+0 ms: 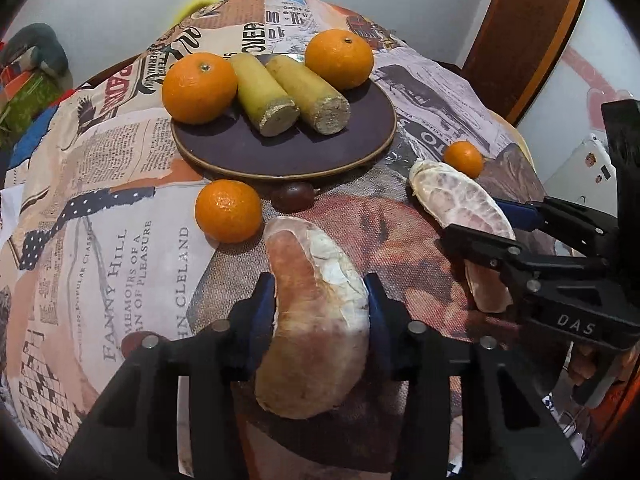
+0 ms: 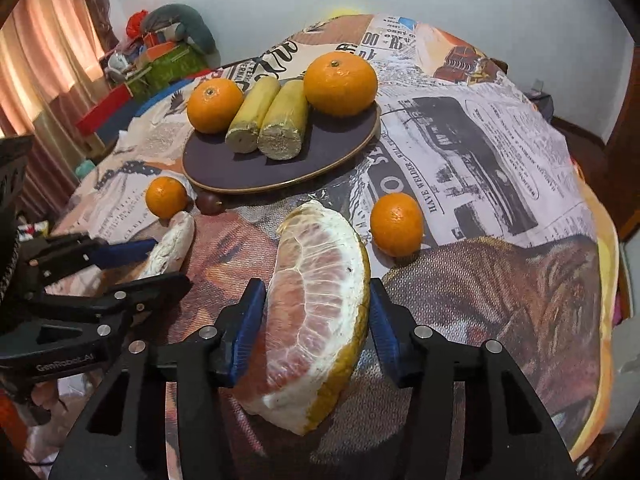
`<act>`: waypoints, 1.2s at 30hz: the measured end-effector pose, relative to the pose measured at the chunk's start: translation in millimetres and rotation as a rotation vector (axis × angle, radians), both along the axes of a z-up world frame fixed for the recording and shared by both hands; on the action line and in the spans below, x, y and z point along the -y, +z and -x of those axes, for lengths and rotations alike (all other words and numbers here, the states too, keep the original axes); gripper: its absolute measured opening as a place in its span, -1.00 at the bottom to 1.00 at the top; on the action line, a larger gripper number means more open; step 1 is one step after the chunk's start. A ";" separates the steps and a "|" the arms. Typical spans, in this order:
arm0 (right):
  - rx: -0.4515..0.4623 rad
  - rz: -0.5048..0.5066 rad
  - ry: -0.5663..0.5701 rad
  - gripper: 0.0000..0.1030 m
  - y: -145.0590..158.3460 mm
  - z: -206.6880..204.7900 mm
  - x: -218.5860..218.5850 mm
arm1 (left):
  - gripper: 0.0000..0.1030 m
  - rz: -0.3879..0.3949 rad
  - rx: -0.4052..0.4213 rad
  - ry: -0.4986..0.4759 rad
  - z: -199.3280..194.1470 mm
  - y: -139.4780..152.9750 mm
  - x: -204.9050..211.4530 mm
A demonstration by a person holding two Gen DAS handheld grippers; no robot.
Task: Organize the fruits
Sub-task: 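Grasp a pomelo segment with the left tool while the right tool grasps another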
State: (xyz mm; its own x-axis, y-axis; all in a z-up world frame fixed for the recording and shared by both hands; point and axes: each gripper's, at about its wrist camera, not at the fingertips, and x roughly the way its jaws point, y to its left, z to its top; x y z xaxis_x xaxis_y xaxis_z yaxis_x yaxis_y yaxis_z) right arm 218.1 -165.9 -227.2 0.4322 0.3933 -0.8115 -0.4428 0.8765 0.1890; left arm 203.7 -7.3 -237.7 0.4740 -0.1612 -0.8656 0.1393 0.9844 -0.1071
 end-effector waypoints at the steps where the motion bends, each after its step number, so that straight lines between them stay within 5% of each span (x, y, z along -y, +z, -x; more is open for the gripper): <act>1: -0.003 -0.006 -0.005 -0.08 0.5 -1.7 0.3 | -0.17 0.000 -0.002 -0.003 0.8 0.7 0.2; 21: 0.147 -0.095 -0.017 -0.08 60.7 -8.3 0.8 | -0.18 0.059 0.204 0.077 -0.5 79.6 -20.8; 36: 0.219 -0.130 -0.015 -0.08 83.8 -49.6 -9.3 | -0.18 0.042 0.278 0.095 -43.2 96.9 -31.9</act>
